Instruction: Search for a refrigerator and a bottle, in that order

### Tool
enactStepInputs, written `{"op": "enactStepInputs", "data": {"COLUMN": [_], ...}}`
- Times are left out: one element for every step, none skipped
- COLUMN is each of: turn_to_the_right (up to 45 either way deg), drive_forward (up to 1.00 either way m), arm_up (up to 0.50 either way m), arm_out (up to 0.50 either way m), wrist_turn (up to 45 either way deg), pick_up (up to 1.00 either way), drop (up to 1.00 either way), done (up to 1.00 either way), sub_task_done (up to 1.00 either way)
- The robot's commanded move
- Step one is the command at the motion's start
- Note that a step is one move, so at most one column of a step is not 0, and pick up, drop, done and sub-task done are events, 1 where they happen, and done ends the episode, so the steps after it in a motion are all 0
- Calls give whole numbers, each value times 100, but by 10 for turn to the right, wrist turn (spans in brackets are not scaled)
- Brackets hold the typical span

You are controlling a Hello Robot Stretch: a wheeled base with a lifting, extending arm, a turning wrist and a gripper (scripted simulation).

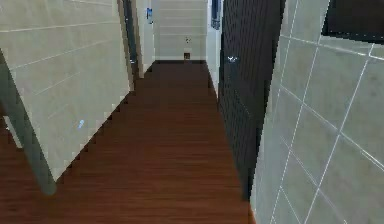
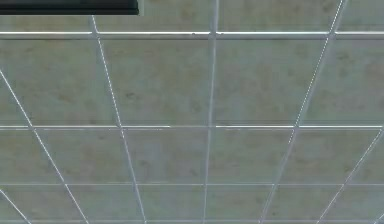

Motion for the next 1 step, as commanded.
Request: {"op": "enactStepInputs", "data": {"turn_to_the_right": [-450], "drive_forward": [0], "arm_up": [0], "arm_out": [0], "wrist_turn": [0], "pick_up": [0], "drop": [0], "done": [0], "sub_task_done": [0]}}
